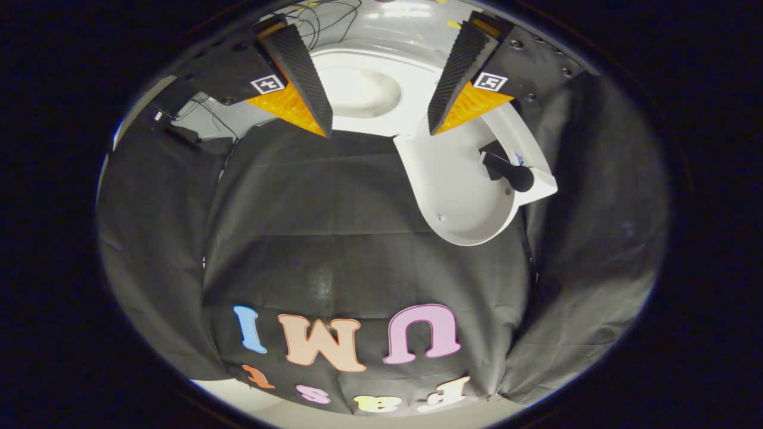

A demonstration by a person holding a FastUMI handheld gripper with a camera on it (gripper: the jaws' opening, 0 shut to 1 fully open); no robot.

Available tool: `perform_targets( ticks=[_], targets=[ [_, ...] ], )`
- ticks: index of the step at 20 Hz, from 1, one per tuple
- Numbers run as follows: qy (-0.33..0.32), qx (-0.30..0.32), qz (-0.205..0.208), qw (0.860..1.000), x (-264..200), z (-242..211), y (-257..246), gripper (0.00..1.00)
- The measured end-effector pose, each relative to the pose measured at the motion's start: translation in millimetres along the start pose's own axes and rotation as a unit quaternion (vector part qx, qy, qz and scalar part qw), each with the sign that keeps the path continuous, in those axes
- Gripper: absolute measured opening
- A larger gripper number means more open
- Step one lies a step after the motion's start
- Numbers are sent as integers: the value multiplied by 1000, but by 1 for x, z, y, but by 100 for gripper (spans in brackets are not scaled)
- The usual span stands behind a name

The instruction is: Open the toilet lid.

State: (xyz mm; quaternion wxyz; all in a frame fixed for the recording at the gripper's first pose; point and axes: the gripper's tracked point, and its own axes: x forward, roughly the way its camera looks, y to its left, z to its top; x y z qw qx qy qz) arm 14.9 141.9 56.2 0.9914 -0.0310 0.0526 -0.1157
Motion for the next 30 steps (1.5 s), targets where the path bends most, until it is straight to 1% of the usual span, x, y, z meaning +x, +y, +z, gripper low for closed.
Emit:
perform_targets(
  ticks=[2, 7, 9, 10, 11, 12, 13, 15, 16, 20, 22, 25, 27, 28, 30],
  targets=[
    [-8, -15, 1, 1000, -6, 3, -21, 99],
    [-38, -13, 1, 999, -17, 15, -67, 99],
    [-65, -21, -7, 998, -25, 19, -84, 99],
    [-81, -24, 2, 996, -27, 20, -84, 99],
    [-79, -27, 11, 996, -24, 13, -85, 99],
    [-65, -27, 10, 997, -23, 7, -91, 98],
    [-59, -30, 6, 998, -21, 1, -99, 98],
    [-70, -29, -1, 997, -18, 7, -112, 98],
    [-71, -22, 3, 997, -13, 8, -114, 98],
    [-43, -44, -8, 998, 0, -5, -137, 98],
    [-46, -28, -3, 999, 2, -5, -143, 98],
    [-69, 6, 0, 998, 2, 5, -146, 98],
    [-90, 21, 18, 996, 1, 10, -137, 98],
    [-95, 25, 17, 995, 2, 12, -138, 98],
    [-78, 23, 6, 997, 9, -4, -147, 98]
  ],
)
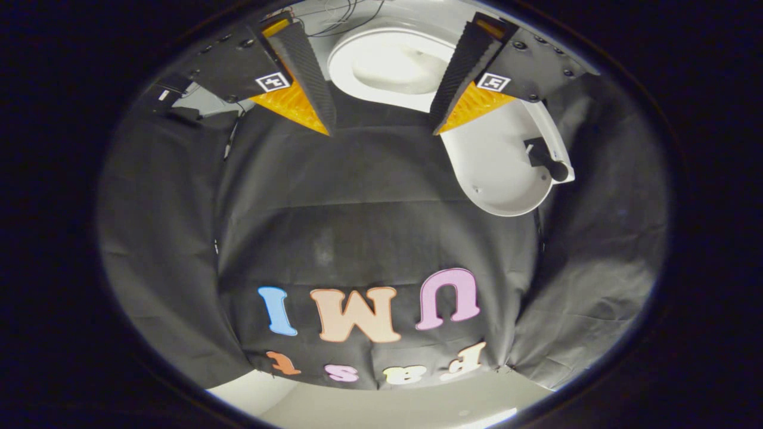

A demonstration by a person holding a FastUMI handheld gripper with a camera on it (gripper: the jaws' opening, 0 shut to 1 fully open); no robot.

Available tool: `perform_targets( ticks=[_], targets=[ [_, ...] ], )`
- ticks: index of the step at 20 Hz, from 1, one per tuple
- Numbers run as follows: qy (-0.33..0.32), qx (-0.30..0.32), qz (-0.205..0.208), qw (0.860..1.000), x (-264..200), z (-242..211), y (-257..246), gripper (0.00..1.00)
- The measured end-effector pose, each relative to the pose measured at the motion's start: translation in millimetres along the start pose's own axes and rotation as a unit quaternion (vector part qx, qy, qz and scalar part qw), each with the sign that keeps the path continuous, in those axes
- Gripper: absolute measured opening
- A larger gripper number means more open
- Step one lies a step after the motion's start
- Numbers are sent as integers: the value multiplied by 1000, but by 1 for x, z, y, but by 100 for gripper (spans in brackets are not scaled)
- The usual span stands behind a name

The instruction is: Open the toilet lid.

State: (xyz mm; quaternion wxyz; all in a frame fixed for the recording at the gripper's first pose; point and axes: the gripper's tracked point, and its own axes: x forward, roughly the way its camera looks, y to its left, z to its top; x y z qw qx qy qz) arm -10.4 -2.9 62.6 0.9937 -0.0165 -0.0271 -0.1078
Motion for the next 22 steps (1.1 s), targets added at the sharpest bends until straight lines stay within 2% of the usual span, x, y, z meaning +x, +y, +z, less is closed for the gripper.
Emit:
perform_targets(
  ticks=[8, 22],
  targets=[
    [19, -4, 26, 999, 10, -13, 20, 96],
    [33, -17, 31, 999, 13, -17, 30, 96]
  ],
)
